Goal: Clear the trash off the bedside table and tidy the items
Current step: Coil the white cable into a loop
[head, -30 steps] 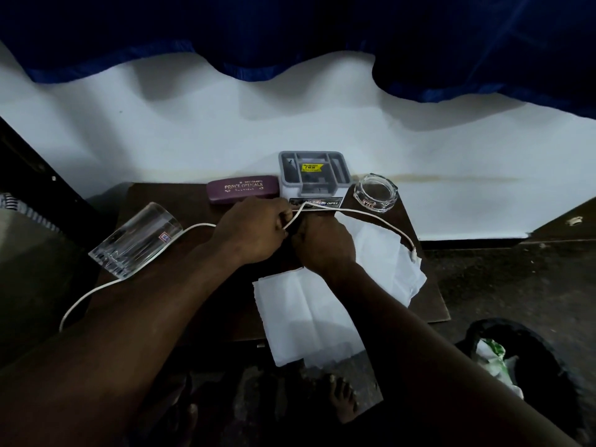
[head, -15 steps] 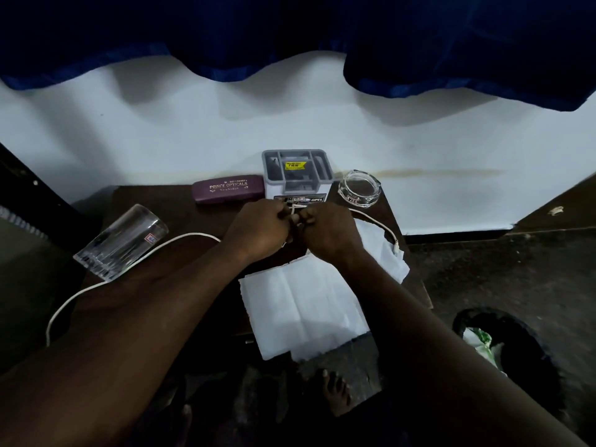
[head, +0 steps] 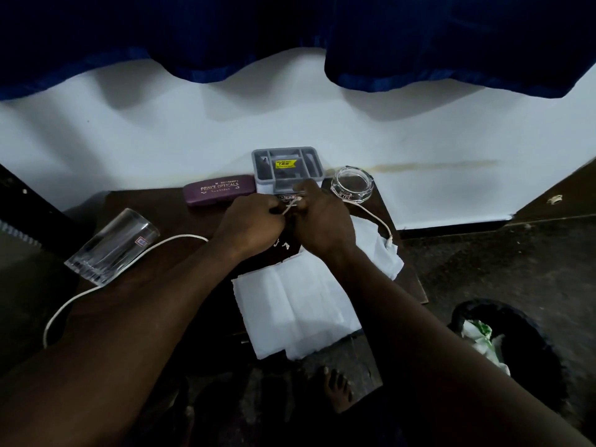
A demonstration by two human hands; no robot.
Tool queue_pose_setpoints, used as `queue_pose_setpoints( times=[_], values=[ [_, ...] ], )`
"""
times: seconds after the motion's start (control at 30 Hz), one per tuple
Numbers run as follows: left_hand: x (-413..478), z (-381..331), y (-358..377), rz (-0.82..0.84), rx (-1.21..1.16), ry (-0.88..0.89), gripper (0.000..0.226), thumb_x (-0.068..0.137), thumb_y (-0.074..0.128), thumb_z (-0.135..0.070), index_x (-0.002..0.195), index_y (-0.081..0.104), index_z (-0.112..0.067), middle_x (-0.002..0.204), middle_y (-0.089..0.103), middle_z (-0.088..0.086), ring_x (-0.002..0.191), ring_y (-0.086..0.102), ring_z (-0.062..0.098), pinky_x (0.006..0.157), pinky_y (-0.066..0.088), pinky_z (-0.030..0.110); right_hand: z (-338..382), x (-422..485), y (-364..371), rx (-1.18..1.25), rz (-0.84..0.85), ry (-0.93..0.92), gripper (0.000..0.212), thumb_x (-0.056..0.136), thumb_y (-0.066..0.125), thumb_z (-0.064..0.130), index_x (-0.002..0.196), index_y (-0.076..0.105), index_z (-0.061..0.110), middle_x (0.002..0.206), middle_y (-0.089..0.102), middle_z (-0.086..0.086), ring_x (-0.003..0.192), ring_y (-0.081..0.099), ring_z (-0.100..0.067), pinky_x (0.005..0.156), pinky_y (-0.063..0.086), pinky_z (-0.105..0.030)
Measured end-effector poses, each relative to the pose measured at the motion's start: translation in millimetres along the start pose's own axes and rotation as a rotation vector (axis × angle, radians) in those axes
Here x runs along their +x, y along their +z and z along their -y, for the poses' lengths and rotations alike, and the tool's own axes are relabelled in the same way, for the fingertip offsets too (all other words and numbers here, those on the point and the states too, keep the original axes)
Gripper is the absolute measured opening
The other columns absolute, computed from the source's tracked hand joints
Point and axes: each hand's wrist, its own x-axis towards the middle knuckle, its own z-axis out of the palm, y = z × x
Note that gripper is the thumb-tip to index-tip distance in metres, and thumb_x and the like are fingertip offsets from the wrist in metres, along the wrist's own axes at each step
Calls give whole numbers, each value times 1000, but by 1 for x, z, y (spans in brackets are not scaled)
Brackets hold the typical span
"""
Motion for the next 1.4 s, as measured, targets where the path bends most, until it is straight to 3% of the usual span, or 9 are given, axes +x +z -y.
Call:
queue_pose_setpoints(
  times=[0.23,0.43,0.53,0.67,0.83,1.03,1.2,1.3,1.4],
  values=[
    [1,13,-11,54,-406,-4,36,86,65,-17,85,77,-51,66,73,-6,61,68,11,74,59,35,-3,4,-9,-233,-26,-98,24,86,58,20,104,75,19,103,66,-14,97,64,-36,74,53,-37],
    [-5,22,-24,1,-400,-104,24,78,55,-25,78,78,-33,53,62,-6,47,56,12,58,55,39,-6,7,-31,-348,-318,69,26,88,56,19,101,76,27,112,60,-1,103,54,-32,79,45,-38],
    [-16,21,-33,-16,-185,-100,25,73,49,-27,74,75,-27,62,69,-4,63,67,25,73,59,44,-4,7,-47,-359,-400,77,19,84,65,22,96,77,31,112,65,7,107,52,-29,79,36,-36],
    [-25,23,-43,-74,184,-157,28,86,51,-23,97,77,-21,109,75,8,103,69,33,92,56,43,-1,6,-72,-236,-517,63,24,79,62,40,95,79,31,98,76,8,102,61,-27,80,31,-36],
    [-37,21,-53,89,2,-315,19,92,58,-16,97,74,-8,94,77,16,85,75,38,82,62,50,7,0,-85,250,-359,52,8,85,67,36,87,75,37,82,76,14,76,72,-4,76,56,-36],
    [-59,4,-59,64,-861,-175,36,92,60,4,125,59,-9,96,70,17,71,70,29,71,59,36,41,-14,-62,248,-240,-143,20,90,67,38,102,81,29,95,78,3,88,72,-16,83,57,-38],
    [-71,0,-62,-118,-727,22,12,102,62,-21,105,70,-13,71,71,0,53,60,20,53,53,30,67,-26,-49,295,-164,-230,12,89,68,34,96,78,33,92,76,16,86,70,-1,79,55,-28],
    [-82,8,-66,-207,-534,52,29,105,57,-30,82,74,-33,59,66,-3,44,53,9,45,44,22,81,-34,-49,412,-97,-220,7,88,71,30,86,76,35,83,74,23,79,68,4,73,52,-20],
    [-89,20,-75,-277,-498,21,27,104,56,-35,83,74,-35,54,59,-9,47,48,5,49,43,26,81,-41,-53,522,-26,-164,17,90,75,26,81,73,40,73,69,25,69,63,5,71,49,-22]
  ],
)
